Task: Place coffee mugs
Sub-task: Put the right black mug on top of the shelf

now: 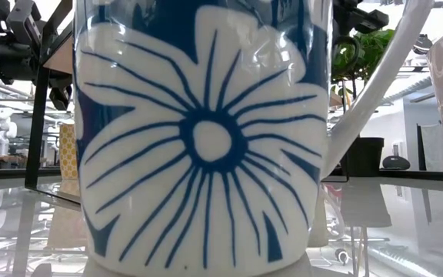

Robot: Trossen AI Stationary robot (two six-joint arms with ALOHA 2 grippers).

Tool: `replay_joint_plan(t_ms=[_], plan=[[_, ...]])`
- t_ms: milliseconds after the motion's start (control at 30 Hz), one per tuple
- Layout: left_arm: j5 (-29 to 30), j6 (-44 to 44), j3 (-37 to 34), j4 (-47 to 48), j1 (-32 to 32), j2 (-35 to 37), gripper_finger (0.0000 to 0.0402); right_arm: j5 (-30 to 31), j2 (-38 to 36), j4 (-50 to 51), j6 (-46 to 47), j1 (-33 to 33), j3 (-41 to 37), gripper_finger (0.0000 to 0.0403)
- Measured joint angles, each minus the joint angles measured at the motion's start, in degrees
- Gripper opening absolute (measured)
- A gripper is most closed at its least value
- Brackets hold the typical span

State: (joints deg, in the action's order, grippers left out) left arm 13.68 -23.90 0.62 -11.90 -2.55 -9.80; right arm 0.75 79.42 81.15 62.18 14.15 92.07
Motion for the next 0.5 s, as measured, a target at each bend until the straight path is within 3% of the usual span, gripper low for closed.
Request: replay_joint_plan(t_ms=[167, 500], plan=[[0.5, -0.2, 0.0, -0.2, 0.0, 0.0, 0.0001, 1.0, 0.0, 0.0, -0.3, 0.0, 0.0, 0.0025], [1.4, -0.3, 0.0, -0.3, 0.0, 0.0, 0.0001, 0.8, -0.1, 0.0, 0.1, 0.0, 0.1, 0.0096]])
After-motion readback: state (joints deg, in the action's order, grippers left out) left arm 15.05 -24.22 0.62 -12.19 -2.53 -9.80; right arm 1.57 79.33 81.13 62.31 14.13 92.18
